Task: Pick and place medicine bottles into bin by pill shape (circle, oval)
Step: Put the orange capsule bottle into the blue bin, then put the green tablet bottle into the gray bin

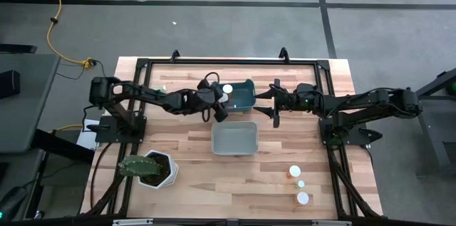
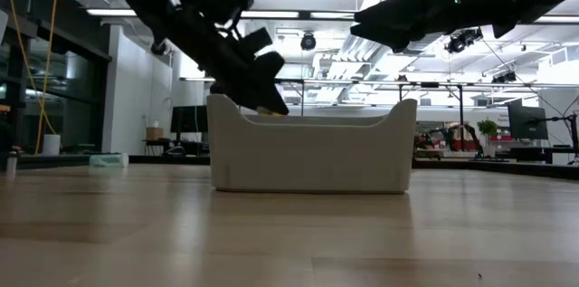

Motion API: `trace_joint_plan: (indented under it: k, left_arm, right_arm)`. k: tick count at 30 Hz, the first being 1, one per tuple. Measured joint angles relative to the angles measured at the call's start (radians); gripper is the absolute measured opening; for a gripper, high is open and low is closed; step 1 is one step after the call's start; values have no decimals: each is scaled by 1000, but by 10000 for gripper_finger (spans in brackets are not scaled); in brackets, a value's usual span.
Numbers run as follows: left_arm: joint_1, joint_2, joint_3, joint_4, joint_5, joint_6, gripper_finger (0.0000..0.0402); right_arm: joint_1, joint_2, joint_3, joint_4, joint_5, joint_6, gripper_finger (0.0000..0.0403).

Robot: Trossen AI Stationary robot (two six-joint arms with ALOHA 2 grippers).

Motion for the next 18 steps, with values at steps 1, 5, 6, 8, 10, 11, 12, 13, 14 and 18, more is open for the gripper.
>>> trace_joint_plan:
  k: [1,5,6,8,10,11,12,13,14,18]
  left_arm:
    - [5,5,1,-2,2,-7,200]
    - [17,8,2,-13,12,-9,205]
    - [17,8,2,-15,17,-1,209]
    - [16,8,2,-17,23,10,219]
    - [16,9,2,-19,26,13,231]
    - [16,9,2,-18,29,13,238]
    - [16,9,2,-18,33,13,245]
    - [16,9,2,-19,37,13,252]
    - [16,9,1,-19,38,13,261]
    - [16,0,0,-18,36,13,293]
  right_arm:
    - [0,0,0,0,0,0,206]
    - [0,0,0,0,0,-1,206]
    - [0,0,0,1,0,-1,206]
    - [0,0,0,3,0,-2,206]
    - [0,0,0,3,0,-2,206]
    - [0,0,0,3,0,-2,206]
    - [0,0,0,4,0,-2,206]
    - [0,0,0,4,0,-2,206]
    - [0,0,0,4,0,-2,206]
    - [0,0,0,6,0,-2,206]
